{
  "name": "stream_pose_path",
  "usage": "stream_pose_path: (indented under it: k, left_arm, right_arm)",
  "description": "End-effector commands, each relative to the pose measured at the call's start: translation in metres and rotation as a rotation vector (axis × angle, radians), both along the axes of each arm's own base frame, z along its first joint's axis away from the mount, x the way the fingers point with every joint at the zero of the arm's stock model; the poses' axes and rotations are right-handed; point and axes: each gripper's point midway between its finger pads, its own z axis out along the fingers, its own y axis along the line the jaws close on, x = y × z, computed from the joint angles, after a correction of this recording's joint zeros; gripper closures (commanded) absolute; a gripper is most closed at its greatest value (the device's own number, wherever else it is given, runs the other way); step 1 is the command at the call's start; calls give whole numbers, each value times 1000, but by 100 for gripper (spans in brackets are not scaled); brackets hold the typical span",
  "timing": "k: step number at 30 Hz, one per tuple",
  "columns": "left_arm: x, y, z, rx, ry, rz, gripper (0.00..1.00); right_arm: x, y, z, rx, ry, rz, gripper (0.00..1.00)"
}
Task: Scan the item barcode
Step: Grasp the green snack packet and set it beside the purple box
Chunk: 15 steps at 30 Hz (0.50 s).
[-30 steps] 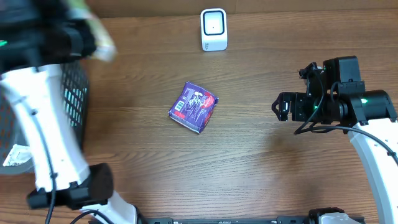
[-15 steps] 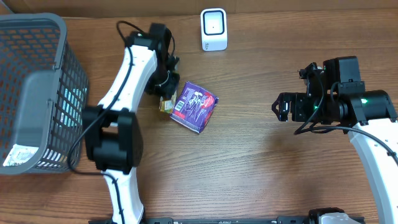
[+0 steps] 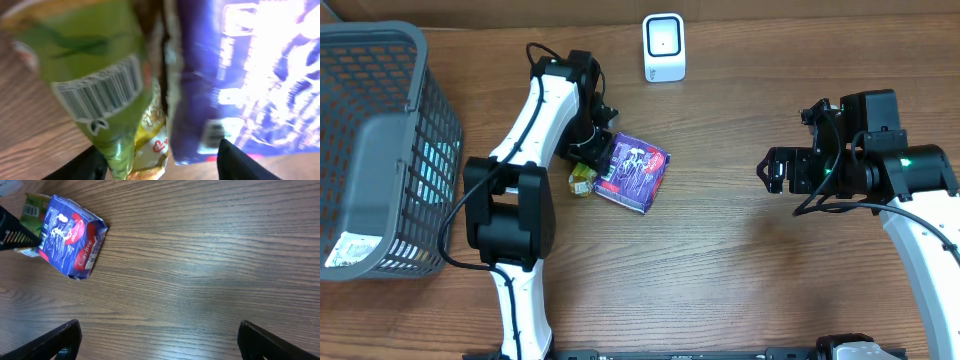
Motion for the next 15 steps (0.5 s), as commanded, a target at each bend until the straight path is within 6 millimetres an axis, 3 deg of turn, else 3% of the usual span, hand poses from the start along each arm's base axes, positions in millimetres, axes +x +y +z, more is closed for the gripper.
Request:
stream_pose_path:
  k: [1,4,6,11,15]
  left_arm:
    - [-6,-17,5,-44,27,4,39]
    - [4,-17,29,-43,-2,65,38]
    - [16,-15,58,-53,-55,109,39]
    - [46,-5,158,-106,-285,207,35]
    - [63,30,236,-133,-533,406,34]
  right_arm:
    - [4,2,8,9,-26,6,0]
    - [4,2,8,9,-25,6,0]
    - [4,2,8,9,-25,6,0]
    - [4,2,8,10,-25,6,0]
    - [4,2,8,9,-23,6,0]
